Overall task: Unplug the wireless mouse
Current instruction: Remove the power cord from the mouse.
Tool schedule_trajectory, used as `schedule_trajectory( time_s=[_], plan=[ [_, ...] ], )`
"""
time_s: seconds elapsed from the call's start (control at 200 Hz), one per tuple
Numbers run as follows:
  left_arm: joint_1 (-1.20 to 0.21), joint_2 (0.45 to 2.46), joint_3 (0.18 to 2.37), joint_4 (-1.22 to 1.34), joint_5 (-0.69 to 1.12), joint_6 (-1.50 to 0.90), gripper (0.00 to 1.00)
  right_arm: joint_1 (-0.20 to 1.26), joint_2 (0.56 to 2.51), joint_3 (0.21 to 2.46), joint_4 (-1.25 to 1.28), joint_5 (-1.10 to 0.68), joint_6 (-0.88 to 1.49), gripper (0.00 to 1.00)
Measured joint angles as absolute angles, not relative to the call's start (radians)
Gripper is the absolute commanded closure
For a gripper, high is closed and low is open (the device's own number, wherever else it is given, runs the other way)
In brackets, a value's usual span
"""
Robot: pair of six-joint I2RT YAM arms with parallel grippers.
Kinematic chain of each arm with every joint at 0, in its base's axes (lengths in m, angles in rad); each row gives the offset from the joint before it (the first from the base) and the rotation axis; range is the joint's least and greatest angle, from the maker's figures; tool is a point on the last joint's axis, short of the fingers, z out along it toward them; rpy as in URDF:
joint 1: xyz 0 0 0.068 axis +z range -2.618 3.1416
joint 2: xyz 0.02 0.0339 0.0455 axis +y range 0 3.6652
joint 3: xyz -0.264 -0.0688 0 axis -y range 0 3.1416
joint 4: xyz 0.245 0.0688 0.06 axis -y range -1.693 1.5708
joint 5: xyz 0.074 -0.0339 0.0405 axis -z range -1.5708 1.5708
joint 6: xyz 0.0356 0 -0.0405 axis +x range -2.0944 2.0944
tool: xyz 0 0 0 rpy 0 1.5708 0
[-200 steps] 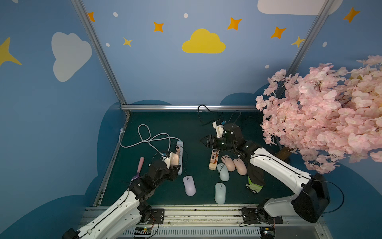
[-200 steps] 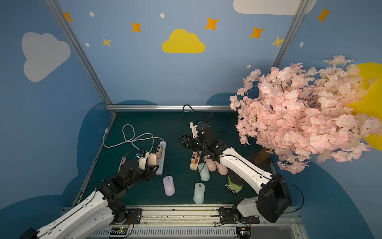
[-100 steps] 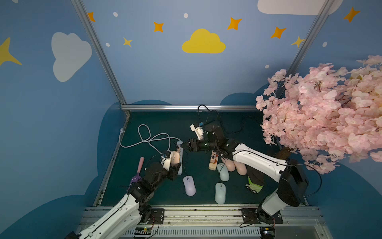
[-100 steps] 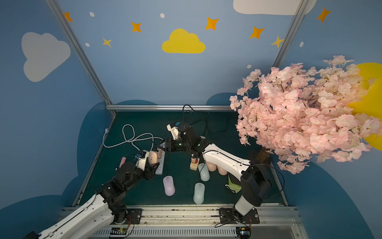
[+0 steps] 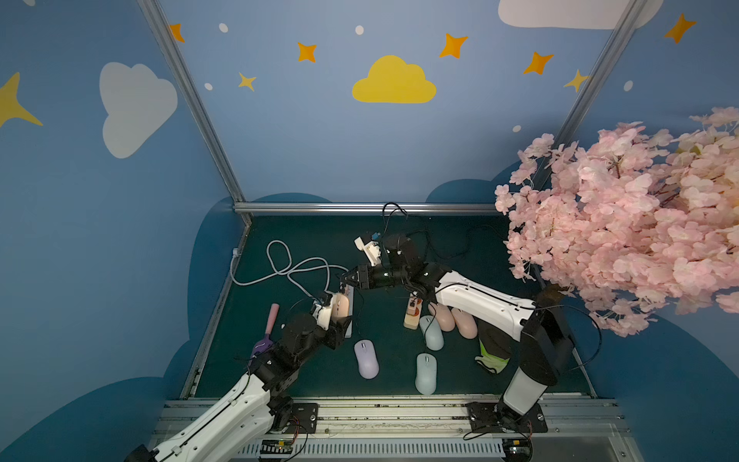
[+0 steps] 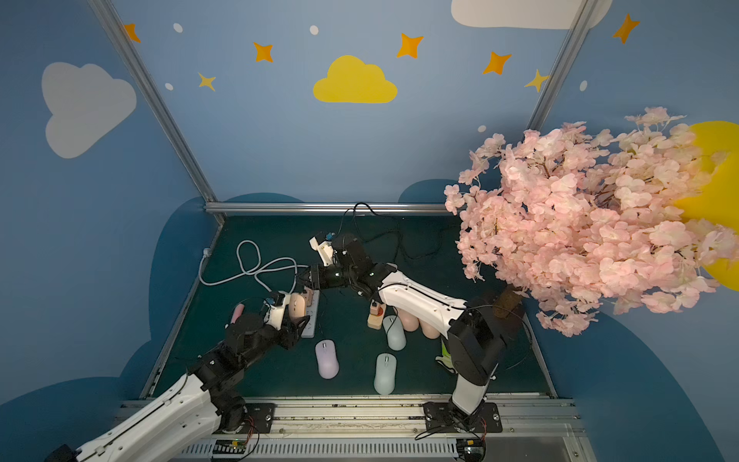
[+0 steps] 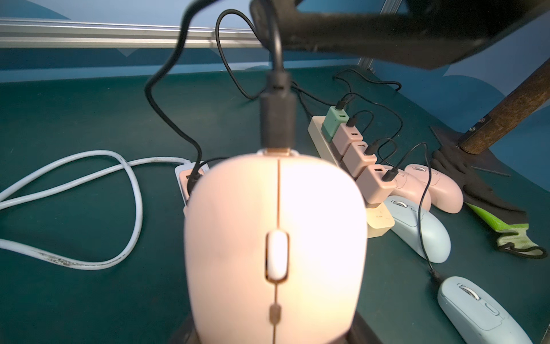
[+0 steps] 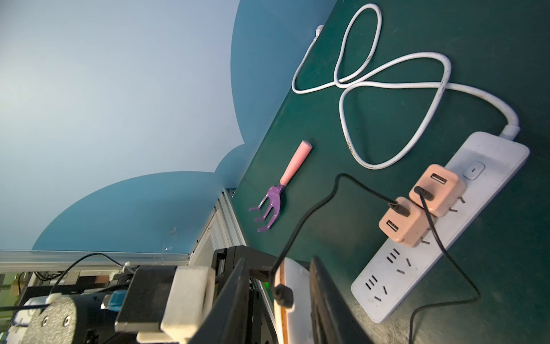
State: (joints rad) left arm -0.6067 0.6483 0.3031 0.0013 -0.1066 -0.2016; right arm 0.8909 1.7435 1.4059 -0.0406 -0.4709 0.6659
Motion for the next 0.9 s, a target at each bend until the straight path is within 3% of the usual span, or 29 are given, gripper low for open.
schedule_trajectory(
  time_s=[0.37,0.726,0.901],
  plan=[
    [-0.606,0.656,0.303,0.001,-0.104,-0.201,0.97,0.904,1.794,1.459,-0.081,-0.49,0.669,0.73],
    [-0.606,0.658,0.307,-0.012,-0.107,-0.202,0.97,0.908,1.813,1.475,-0.127,-0.49,0.664,1.0],
    [-0.606,0.682,0.328,-0.03,-0.113,-0.202,0.97,0.908,1.813,1.492,-0.152,-0.483,0.664,1.0]
  ],
)
